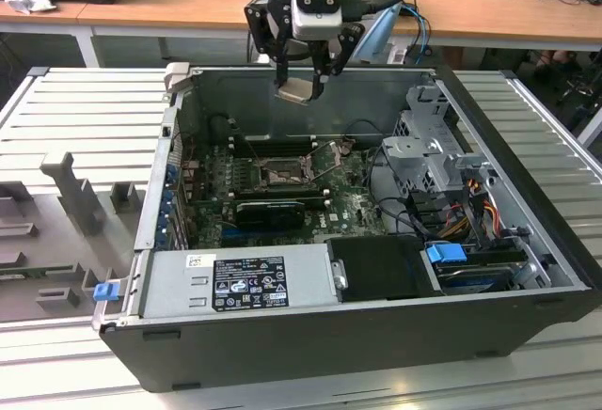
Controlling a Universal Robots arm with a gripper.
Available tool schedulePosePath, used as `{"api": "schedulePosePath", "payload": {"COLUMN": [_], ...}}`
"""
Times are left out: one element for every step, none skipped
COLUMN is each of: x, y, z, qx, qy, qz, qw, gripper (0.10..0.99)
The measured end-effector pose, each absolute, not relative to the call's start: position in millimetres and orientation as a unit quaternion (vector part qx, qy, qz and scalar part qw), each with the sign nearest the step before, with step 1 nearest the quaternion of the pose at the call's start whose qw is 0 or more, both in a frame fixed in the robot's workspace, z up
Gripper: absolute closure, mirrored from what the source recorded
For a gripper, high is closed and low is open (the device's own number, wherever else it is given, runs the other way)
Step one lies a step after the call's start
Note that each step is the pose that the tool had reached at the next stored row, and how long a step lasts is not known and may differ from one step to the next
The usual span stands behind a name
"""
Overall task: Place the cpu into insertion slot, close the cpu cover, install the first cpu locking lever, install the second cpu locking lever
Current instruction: 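Place the cpu into insertion slot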
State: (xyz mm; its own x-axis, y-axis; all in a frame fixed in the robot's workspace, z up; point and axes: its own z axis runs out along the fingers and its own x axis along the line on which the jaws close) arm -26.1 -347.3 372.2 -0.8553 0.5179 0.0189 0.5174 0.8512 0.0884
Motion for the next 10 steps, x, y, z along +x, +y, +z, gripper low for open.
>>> {"api": "schedulePosePath", "payload": {"x": [-26.1, -26.1, -26.1, -26.0, -26.0, -26.1, -26.1, -26.1, -26.1, -26.1], "y": [-347.3, -347.3, -347.3, -347.3, -347.4, -347.3, -347.3, -347.3, -347.4, -347.3], "z": [372.0, 371.8, 371.6, 371.4, 371.2, 370.9, 370.7, 370.6, 370.6, 370.5], "qx": [0.277, 0.289, 0.298, 0.305, 0.319, 0.33, 0.337, 0.341, 0.345, 0.347], "qy": [0.96, 0.956, 0.954, 0.951, 0.947, 0.943, 0.94, 0.939, 0.938, 0.937], "qz": [0.045, 0.045, 0.045, 0.045, 0.045, 0.045, 0.045, 0.045, 0.045, 0.045], "qw": [0.003, 0.004, 0.004, 0.004, 0.005, 0.006, 0.006, 0.006, 0.006, 0.006], "gripper": [0.557, 0.557, 0.557, 0.557, 0.557, 0.557, 0.557, 0.557, 0.557, 0.557]}}
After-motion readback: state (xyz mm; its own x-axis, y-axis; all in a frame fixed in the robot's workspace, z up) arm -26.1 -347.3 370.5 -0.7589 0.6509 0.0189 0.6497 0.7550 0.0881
